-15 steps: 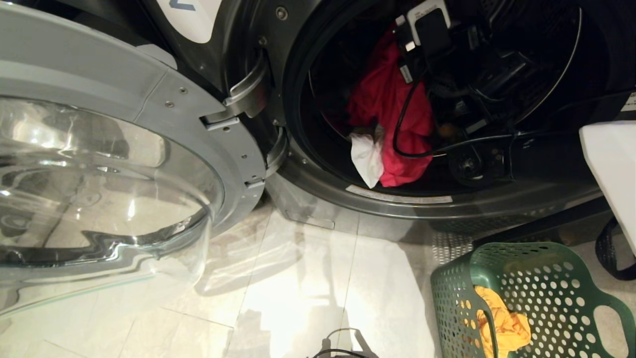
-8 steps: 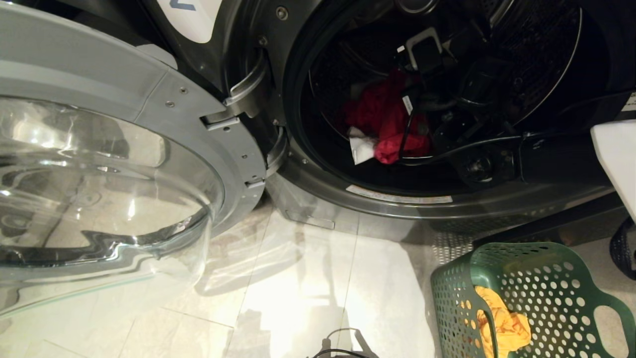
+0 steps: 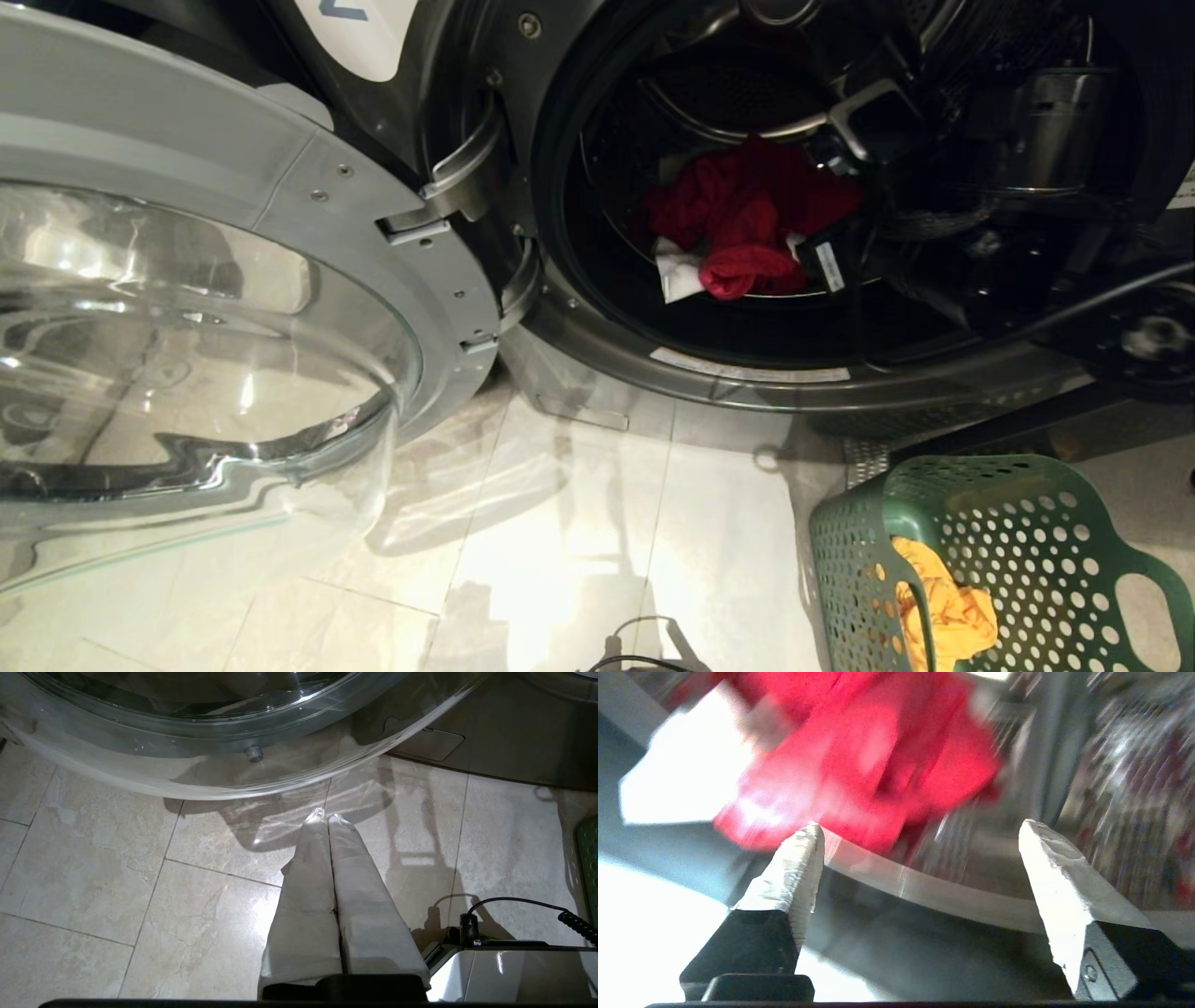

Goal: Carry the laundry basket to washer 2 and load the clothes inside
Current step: Place the clothes into the washing machine

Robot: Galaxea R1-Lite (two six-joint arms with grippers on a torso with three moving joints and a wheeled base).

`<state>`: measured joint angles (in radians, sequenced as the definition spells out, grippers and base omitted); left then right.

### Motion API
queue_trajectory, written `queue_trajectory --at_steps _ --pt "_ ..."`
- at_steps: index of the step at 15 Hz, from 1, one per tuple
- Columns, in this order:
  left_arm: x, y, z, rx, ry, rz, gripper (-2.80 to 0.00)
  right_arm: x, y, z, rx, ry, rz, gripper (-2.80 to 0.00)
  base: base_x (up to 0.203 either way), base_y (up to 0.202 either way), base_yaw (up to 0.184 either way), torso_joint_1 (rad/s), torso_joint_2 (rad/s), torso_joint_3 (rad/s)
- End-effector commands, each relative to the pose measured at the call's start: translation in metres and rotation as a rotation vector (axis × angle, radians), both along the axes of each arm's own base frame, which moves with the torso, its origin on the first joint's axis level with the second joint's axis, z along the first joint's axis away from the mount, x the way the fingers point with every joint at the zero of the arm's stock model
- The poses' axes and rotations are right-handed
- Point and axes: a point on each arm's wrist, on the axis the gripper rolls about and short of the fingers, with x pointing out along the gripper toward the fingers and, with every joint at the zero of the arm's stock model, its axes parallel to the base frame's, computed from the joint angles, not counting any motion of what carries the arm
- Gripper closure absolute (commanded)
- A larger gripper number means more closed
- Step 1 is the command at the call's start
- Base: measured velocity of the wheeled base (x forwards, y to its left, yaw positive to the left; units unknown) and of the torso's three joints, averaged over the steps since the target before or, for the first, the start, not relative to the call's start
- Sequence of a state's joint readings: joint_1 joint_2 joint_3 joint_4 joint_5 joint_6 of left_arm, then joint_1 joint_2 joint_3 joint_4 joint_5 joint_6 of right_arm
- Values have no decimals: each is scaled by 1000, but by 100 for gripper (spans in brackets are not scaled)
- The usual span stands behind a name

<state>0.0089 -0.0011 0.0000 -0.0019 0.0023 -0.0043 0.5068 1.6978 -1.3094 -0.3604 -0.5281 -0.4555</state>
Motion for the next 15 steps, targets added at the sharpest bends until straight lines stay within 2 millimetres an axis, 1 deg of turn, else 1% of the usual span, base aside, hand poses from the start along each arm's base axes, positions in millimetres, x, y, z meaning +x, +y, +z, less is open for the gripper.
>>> queue_trajectory --at_steps 1,2,5,7,9,10,12,14,15 --pt "0 0 0 0 1 1 0 -77 -22 5 6 90 66 -280 0 0 0 0 0 0" --pt "0 0 0 0 1 -1 0 -99 -28 -8 -21 162 96 -280 0 0 0 0 0 0" --pt "0 0 0 0 0 0 0 -155 -48 -42 -87 379 160 -280 0 0 0 0 0 0" --pt "0 0 0 0 0 1 0 -186 -68 -57 -144 557 167 -280 0 0 0 0 0 0" --pt "0 0 0 0 0 1 0 -216 -94 -66 -163 725 131 -280 0 0 0 0 0 0" --pt "0 0 0 0 1 0 0 -230 -106 -71 -135 811 74 -280 0 0 0 0 0 0" --pt "0 0 0 0 0 1 0 -245 -125 -77 15 946 -154 -280 0 0 0 0 0 0" --pt "0 0 0 0 0 1 0 -251 -136 -83 187 1067 -449 -280 0 0 0 0 0 0" --pt "0 0 0 0 1 1 0 -250 -138 -85 284 1111 -558 -280 0 0 0 0 0 0"
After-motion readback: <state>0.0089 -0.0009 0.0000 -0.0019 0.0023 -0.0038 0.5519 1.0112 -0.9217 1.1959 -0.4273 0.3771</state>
